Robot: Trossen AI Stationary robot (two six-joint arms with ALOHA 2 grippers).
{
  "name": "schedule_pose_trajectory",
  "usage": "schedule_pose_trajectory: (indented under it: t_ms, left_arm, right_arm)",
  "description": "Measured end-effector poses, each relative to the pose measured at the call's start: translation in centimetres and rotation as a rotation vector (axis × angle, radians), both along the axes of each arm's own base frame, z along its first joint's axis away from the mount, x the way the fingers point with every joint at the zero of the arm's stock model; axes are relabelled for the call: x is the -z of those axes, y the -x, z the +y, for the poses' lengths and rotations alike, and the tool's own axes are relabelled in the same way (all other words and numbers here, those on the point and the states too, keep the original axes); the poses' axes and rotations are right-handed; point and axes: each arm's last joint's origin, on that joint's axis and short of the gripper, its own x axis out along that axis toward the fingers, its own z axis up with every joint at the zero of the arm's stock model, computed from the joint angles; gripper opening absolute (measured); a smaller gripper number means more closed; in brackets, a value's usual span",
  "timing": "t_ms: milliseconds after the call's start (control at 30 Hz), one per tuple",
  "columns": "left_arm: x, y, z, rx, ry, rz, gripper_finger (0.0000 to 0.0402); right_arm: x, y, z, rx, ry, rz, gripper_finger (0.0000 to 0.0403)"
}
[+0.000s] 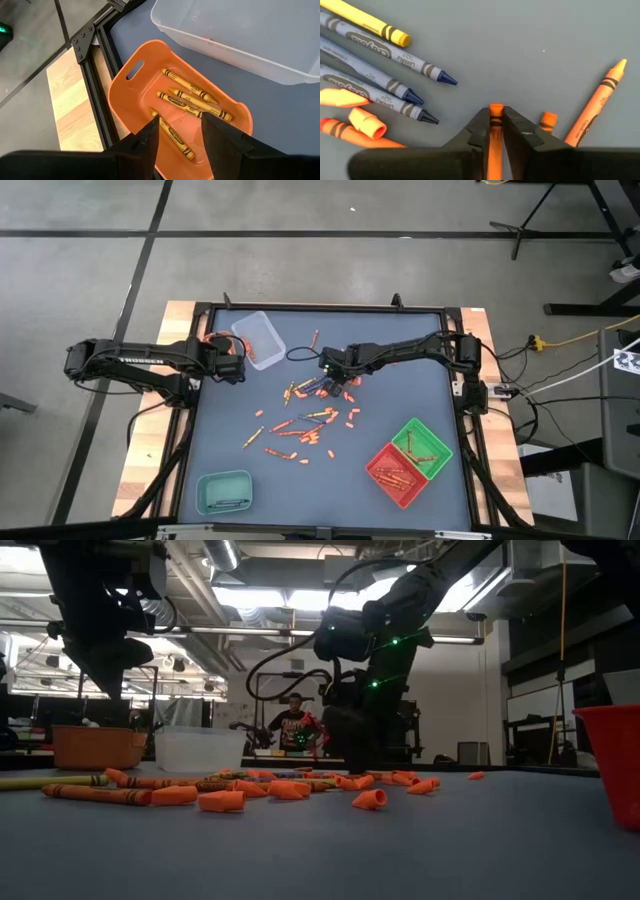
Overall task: Sort crayons
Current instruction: Put the orange crayon into the transparent bin
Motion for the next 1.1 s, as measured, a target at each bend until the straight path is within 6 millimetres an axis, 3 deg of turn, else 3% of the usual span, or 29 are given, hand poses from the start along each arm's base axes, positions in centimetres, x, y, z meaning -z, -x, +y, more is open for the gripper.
schedule_pose_trajectory:
  t_ms: [200,500,733,900,1100]
  left_arm:
    - [0.0,0.0,0.0,0.000,0.000,0.000,0.0130]
    - [0.0,0.0,0.0,0.000,0.000,0.000,0.0130]
    - [0.0,0.0,0.0,0.000,0.000,-0.001,0.0130]
    - [0.0,0.0,0.0,0.000,-0.001,-0.004,0.0130]
    - [0.0,-0.1,0.0,0.000,-0.001,-0.009,0.0130]
  right_arm:
    - [0.0,-0.1,0.0,0.002,0.007,-0.008,0.0023]
    - [-0.9,-1.0,-0.2,-0.035,-0.001,-0.046,0.0020]
    - [-4.7,-3.5,-0.5,-0.120,0.018,-0.183,0.0019]
    - [-7.9,-5.5,-0.8,-0.173,0.093,-0.361,0.0019]
    - [-10.3,-7.2,-1.1,-0.226,0.190,-0.613,0.0019]
